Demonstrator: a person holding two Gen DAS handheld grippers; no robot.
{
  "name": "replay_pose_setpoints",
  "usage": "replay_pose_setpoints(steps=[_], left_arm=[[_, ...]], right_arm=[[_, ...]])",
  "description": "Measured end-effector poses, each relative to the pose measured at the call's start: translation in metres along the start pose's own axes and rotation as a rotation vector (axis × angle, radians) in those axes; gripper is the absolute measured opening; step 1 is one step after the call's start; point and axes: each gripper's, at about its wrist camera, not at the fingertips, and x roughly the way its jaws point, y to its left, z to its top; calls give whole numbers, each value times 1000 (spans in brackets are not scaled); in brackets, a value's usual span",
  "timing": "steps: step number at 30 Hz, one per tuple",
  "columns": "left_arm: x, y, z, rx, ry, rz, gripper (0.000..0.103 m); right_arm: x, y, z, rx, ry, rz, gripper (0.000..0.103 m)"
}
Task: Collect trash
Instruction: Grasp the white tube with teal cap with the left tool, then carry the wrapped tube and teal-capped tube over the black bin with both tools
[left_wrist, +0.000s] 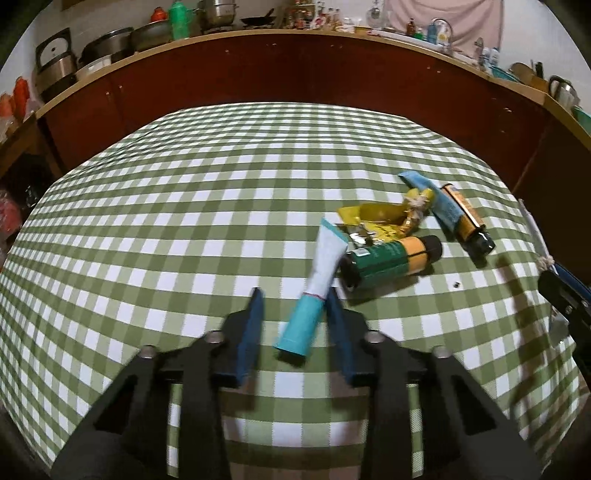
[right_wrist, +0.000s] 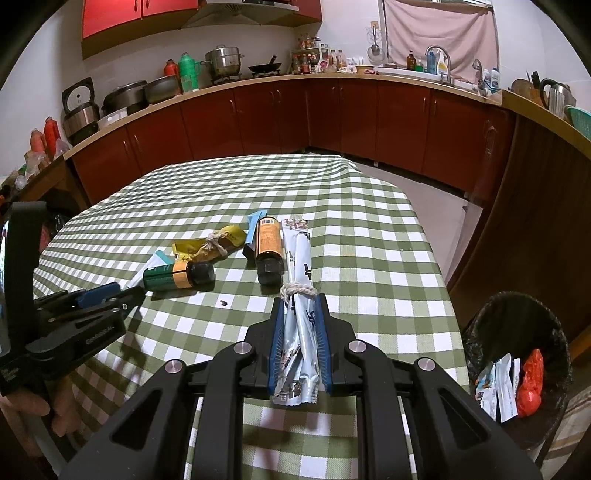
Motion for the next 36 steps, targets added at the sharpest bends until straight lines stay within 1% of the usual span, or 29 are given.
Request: replay_pose_setpoints(steps=[1,2,4,11,17,20,26,36], left_arm=[[0,-1,-1,4,-3,-7,18],[-1,-1,-2,6,-4,-11,14],[-3,0,-3,2,-3,-15,11],[-13,7,-13,-21,-4,-10,9],[-41,7,-21,-17,-69,11,8],[-52,0,-22,-4,-91,-2,8],[-75,-26,-24,31,-131,-53,8],[-94,-109,-20,142,-193,-165,8]], right_arm=[[0,0,0,0,0,0,18],[0,0,0,1,1,-1,18],[0,0,-1,2,1,0,18],[-4,0,-3,6,-8,-2,18],[-14,-6,-10,12,-27,-4,18],[-22,-11,-12,18,-41,-9,18],[-44,-29,-15,34,-82,-35,18],[-81,-76,-21,72,-147,-136,18]])
